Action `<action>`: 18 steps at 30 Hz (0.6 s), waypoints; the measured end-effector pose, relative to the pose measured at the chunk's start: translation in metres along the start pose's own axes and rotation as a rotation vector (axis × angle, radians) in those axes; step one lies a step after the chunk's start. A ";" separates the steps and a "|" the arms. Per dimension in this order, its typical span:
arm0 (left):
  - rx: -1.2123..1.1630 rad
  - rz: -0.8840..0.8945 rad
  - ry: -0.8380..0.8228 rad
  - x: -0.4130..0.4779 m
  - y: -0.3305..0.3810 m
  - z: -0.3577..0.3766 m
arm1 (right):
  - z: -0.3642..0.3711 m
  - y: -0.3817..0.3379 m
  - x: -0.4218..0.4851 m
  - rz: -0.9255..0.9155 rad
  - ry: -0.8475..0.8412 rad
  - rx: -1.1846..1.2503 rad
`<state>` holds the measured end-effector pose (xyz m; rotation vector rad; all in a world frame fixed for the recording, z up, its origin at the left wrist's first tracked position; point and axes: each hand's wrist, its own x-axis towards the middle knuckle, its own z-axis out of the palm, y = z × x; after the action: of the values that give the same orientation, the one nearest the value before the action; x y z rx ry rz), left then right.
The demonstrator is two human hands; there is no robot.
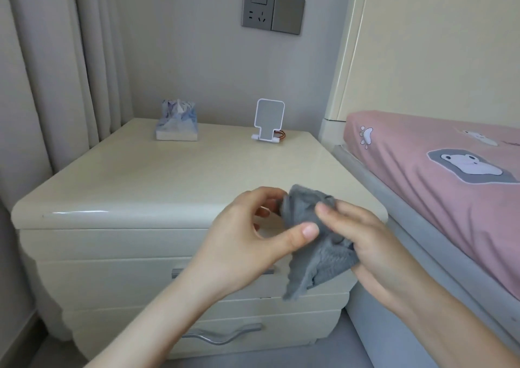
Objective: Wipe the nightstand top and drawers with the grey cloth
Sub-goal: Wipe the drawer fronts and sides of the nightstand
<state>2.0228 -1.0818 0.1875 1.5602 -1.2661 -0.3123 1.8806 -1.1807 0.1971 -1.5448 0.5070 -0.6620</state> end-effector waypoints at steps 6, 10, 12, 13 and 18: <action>-0.112 -0.003 -0.026 -0.001 -0.014 0.008 | 0.004 0.011 -0.002 -0.104 0.053 -0.431; -0.264 -0.140 -0.191 -0.008 -0.020 0.010 | -0.004 0.016 -0.011 -0.173 -0.024 -0.777; -0.234 -0.134 -0.236 -0.013 -0.020 0.010 | -0.010 0.020 -0.016 -0.170 -0.050 -0.760; -0.213 -0.129 -0.230 -0.014 -0.020 0.006 | -0.018 0.022 -0.016 -0.205 0.031 -0.716; -0.131 -0.122 0.014 -0.013 -0.029 -0.050 | -0.050 0.029 0.010 -0.557 0.438 -0.673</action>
<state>2.0702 -1.0469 0.1796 1.5273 -1.1193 -0.4529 1.8558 -1.2269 0.1701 -2.2190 0.6727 -1.3762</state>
